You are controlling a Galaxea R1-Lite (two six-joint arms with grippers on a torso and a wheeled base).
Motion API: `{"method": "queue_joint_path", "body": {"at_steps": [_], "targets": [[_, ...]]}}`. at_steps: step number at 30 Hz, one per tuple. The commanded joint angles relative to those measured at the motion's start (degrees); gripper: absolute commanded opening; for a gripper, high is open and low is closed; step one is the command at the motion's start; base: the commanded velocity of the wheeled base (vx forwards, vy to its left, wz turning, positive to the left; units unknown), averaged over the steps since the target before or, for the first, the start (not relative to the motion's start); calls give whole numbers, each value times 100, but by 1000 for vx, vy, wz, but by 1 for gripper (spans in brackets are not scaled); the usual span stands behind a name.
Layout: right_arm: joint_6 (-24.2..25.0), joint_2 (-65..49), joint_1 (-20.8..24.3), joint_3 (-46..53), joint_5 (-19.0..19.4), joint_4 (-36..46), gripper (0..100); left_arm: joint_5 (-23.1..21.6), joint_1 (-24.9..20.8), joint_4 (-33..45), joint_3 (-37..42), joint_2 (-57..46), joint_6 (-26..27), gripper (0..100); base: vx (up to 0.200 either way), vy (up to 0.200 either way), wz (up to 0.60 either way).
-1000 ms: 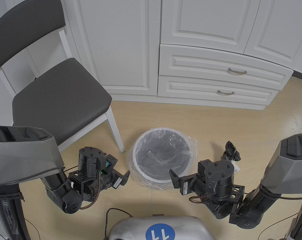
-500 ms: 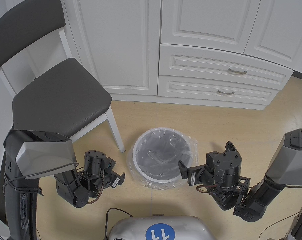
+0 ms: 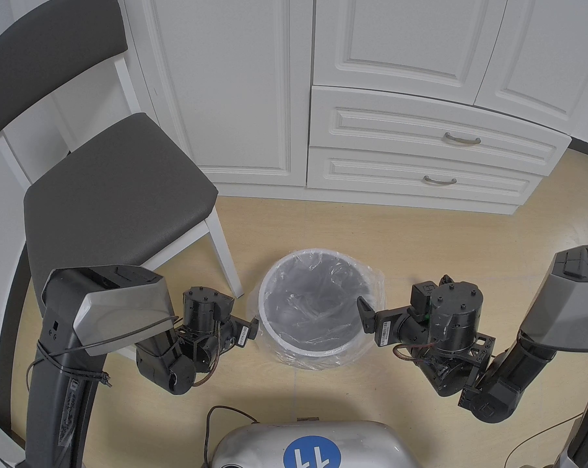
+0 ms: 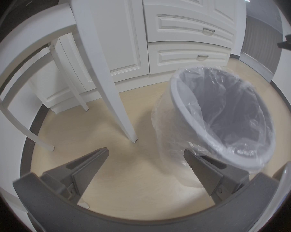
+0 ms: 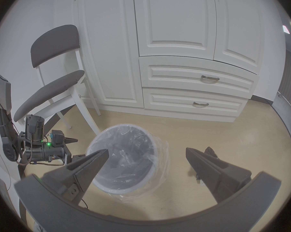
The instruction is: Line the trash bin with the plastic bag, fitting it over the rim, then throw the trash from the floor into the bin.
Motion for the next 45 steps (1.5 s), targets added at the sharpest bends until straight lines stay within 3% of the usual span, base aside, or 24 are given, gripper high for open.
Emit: {"method": "queue_joint_path", "body": {"at_steps": [1, 10, 17, 22, 25, 28, 33, 40, 45], "targets": [[-1, 278, -215, -121, 71, -4, 100, 1, 1, 48, -603, 553, -249, 100, 0, 0, 0], [17, 559, -628, -323, 344, -65, 100, 1, 80, 373, -1122, 782, -530, 100, 0, 0, 0], [43, 709, -901, -428, 599, -57, 100, -174, 282, 1463, -2018, 817, -504, 100, 0, 0, 0], [43, 972, -1085, -613, 696, -48, 100, -1027, 669, 2263, -2695, 931, -302, 100, 0, 0, 0], [43, 1139, -1191, -683, 792, -48, 100, -1897, 915, 2606, -2871, 958, 67, 100, 0, 0, 0], [52, 1218, -1252, -727, 898, -48, 100, -2284, 967, 2922, -3126, 1019, 190, 100, 0, 0, 0], [52, 1359, -1296, -771, 915, -48, 100, -2433, 967, 3300, -3881, 1459, 366, 100, 0, 0, 0], [52, 1535, -1393, -850, 1056, -57, 100, -3101, 941, 3995, -4629, 1731, 454, 100, 0, 0, 0], [52, 1693, -1472, -903, 1135, -57, 100, -3172, 906, 4522, -5050, 1872, 489, 100, 0, 0, 0]]}}
